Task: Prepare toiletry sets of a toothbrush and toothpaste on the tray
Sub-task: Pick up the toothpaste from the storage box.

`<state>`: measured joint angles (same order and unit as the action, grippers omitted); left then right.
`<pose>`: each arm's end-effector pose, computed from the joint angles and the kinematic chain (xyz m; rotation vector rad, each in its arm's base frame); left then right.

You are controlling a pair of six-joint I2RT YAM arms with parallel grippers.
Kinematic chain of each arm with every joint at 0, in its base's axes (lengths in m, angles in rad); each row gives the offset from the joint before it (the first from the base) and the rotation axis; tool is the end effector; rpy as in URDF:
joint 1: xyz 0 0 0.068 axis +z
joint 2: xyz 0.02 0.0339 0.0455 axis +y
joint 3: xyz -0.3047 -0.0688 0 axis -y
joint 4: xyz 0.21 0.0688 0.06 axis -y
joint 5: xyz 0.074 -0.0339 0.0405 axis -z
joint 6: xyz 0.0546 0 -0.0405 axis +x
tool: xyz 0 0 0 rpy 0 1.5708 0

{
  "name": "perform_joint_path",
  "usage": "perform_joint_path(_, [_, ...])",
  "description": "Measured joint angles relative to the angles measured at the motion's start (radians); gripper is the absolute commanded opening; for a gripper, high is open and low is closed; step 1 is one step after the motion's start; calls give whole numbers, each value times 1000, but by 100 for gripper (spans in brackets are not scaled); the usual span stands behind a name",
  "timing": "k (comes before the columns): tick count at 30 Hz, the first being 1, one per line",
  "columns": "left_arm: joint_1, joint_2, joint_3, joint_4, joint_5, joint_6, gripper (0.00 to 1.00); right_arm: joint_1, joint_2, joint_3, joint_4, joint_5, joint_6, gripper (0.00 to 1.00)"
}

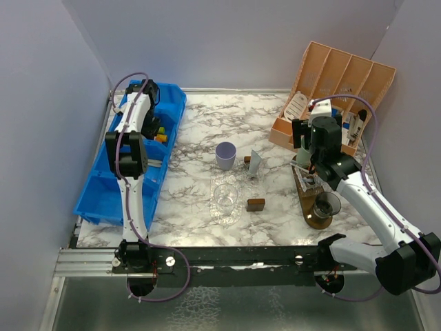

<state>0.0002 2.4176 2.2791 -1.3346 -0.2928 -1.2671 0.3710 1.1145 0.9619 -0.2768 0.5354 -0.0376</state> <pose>0.4769 0.0159 0.2201 -1.7213 2.3077 0.2588 0.2080 0.0510 0.3640 -0.0585 1.9491 -0.3149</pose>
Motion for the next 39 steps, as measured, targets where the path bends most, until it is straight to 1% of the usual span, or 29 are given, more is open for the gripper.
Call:
perform_joint_path(6, [1, -63, 0, -7, -9, -3, 8, 0, 0, 0, -1, -13, 6, 91])
perform_joint_path(14, [1, -244, -12, 27, -15, 27, 6, 0, -6, 9, -26, -76, 42, 91])
perform_joint_path(20, [-14, -401, -97, 108, -19, 132, 6, 0, -56, 37, -89, -128, 84, 90])
perform_joint_path(24, [-89, -516, -189, 218, -65, 260, 5, 0, -118, 56, -120, -167, 105, 91])
perform_joint_path(27, [-185, -624, -296, 367, -87, 375, 3, 0, -162, 77, -142, -207, 130, 91])
perform_joint_path(30, [-307, -763, -467, 571, -96, 508, 2, 0, -200, 100, -154, -263, 166, 91])
perform_joint_path(33, [-450, -945, -717, 818, -87, 641, 0, 0, -247, 100, -166, -339, 206, 91])
perform_joint_path(36, [-583, -1157, -1023, 1073, -53, 757, 0, 0, -303, 81, -172, -424, 249, 90])
perform_joint_path(39, [-657, -1347, -1271, 1242, 1, 849, 0, 0, -382, 33, -172, -555, 275, 90])
